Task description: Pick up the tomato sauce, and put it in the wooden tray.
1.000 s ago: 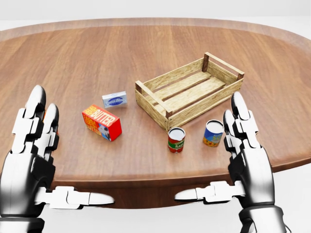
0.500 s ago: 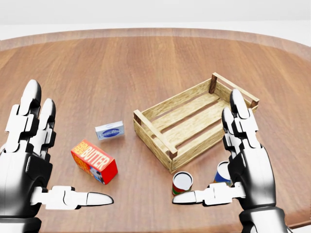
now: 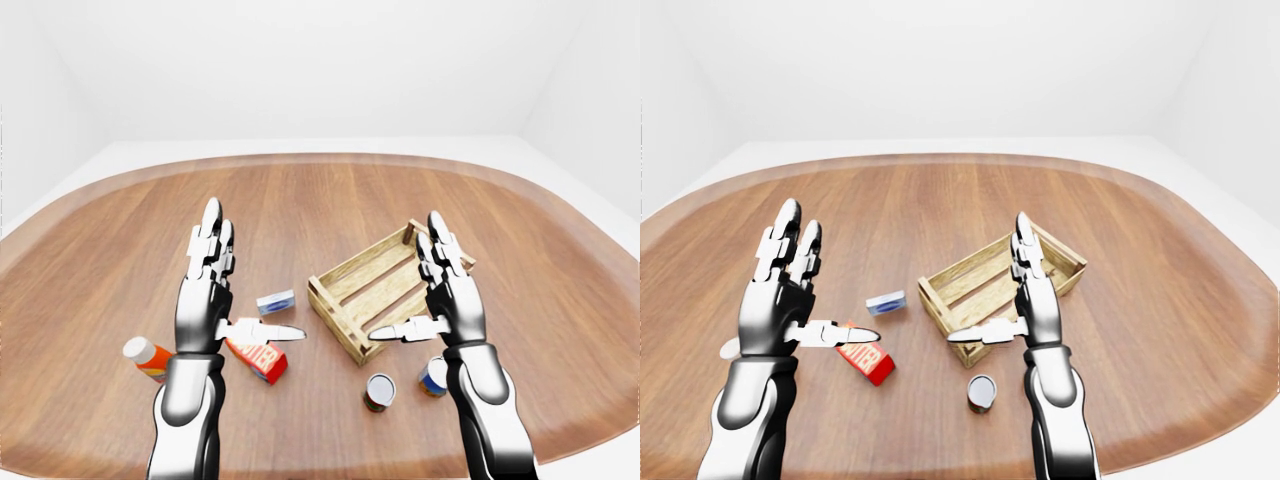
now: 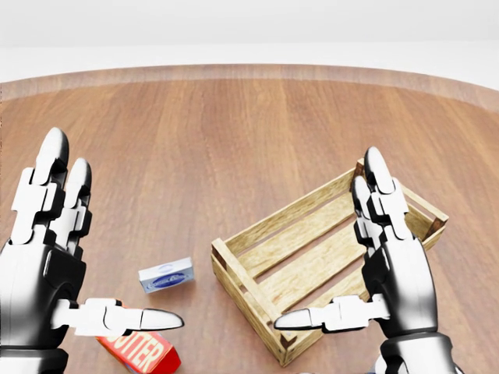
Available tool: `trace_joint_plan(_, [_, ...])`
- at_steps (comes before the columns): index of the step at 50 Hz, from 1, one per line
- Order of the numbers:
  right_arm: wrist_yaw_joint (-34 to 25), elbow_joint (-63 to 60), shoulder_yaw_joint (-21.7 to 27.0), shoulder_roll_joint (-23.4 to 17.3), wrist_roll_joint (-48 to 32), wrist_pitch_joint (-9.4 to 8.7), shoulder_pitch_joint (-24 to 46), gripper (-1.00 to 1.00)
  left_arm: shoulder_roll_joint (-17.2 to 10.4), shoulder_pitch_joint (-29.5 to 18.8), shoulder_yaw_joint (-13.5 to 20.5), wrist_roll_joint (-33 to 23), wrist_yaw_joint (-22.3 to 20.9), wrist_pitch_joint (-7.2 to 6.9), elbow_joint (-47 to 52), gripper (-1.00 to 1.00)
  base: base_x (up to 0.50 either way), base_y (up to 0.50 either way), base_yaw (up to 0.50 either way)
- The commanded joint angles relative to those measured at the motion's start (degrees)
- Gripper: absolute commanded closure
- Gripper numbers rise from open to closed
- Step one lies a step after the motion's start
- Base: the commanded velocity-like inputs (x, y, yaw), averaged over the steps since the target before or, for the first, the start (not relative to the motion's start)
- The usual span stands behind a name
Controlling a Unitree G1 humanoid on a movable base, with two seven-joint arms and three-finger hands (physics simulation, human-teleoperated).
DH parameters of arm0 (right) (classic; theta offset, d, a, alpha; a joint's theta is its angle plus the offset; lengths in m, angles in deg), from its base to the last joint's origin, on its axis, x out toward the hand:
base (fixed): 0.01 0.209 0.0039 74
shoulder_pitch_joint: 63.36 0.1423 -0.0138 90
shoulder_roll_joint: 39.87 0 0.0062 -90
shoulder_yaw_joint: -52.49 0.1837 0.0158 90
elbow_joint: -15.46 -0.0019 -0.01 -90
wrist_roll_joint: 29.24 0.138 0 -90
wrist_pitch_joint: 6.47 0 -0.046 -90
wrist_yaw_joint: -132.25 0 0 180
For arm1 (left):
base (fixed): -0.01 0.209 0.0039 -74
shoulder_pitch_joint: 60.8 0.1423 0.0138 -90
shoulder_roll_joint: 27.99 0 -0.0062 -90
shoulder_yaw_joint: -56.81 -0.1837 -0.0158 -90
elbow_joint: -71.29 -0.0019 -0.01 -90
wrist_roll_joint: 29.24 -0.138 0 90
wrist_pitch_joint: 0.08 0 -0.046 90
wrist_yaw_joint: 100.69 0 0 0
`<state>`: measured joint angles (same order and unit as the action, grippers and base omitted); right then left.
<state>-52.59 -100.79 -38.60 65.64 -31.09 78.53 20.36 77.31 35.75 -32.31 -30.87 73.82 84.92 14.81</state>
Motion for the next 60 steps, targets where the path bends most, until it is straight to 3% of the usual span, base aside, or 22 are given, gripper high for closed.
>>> trace_joint_plan(1, [0.2,0.9,-0.1,0.0,-0.1,0.00,0.0,-1.00,0.0,0.2,-0.2,0.0,-0.1,0.00,0.2,-1.00,0.40,0.00,0.00])
trace_joint_plan(34, [0.8,0.6,-1.4,0.3,-0.2,0.00,-0.5,-1.00,0.0,0.4,-0.2,-0.2,-0.2,0.00,0.6,-1.00,0.01,0.00,0.00])
trace_joint_plan(51, [5.3,-6.5,-10.4,-0.1,-4.6,0.00,-4.7,-1.00,0.0,0.5,-0.5,-0.4,-0.2,0.00,0.3,-1.00,0.00,0.00,0.00])
trace_joint_plan(60, [6.4,-9.0,-11.5,-1.2,-4.9,0.00,-7.0,-1.00,0.1,0.7,-1.3,-0.9,0.1,0.00,-0.4,-1.00,0.00,0.00,0.00])
